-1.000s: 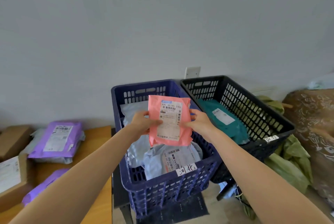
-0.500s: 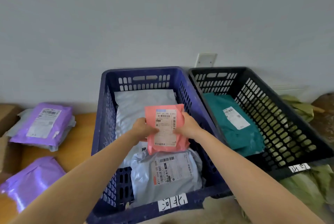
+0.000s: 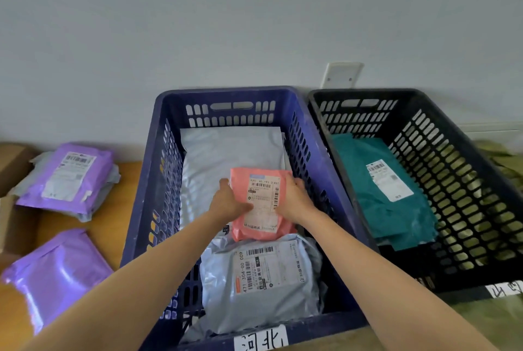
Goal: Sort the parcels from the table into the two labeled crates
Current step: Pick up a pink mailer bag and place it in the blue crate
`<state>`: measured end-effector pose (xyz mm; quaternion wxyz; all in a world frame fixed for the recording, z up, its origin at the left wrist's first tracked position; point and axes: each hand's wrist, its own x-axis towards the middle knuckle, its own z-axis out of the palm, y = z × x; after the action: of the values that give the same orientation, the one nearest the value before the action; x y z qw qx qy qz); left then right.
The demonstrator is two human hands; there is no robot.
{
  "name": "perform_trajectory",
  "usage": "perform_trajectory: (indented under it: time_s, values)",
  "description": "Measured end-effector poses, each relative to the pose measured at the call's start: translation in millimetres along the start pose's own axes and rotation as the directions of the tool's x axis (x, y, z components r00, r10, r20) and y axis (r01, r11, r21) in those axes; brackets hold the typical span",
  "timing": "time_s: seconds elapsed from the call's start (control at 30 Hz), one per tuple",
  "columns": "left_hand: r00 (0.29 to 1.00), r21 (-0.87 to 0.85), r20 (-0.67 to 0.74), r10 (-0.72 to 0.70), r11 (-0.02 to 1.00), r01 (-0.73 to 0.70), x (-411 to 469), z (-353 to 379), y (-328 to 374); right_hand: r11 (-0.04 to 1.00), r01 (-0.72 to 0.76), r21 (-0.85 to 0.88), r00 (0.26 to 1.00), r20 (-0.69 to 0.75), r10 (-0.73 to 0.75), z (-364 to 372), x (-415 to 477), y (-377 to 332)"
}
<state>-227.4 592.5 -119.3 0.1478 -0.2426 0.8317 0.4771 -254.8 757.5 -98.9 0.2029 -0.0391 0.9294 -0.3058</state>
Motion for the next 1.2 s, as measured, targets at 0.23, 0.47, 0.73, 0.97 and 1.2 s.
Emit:
perform_trajectory:
  time_s: [0.23,0.47,0.73,0.97,1.2]
  values:
    - [0.917,0.53,0.168,0.362,0.751,-0.393,9,10,-13,0.9,0.223,-0.374,0.966,0.212,-0.151,14,3,7]
    - [0.909,0.482,0.187,0.372,0.772,-0.415,10,41,-36,0.913,0.165,-0.373,0.955,0.29,-0.054,23,12,16]
    - [0.925,0.506,0.176,0.337,0.775,-0.379,15,50,-43,0.963,0.098,-0.253,0.961,0.274,-0.025,27,30,23]
    - [0.93,0.551,0.207,0.305,0.749,-0.368,11,38,-36,0.97,0.036,-0.239,0.967,0.255,0.027,31,36,19]
    - [0.935,0.391,0.113,0.337,0.85,-0.354,-4,21,-22,0.987,0.04,-0.158,0.996,0.085,-0.027,13,40,-4]
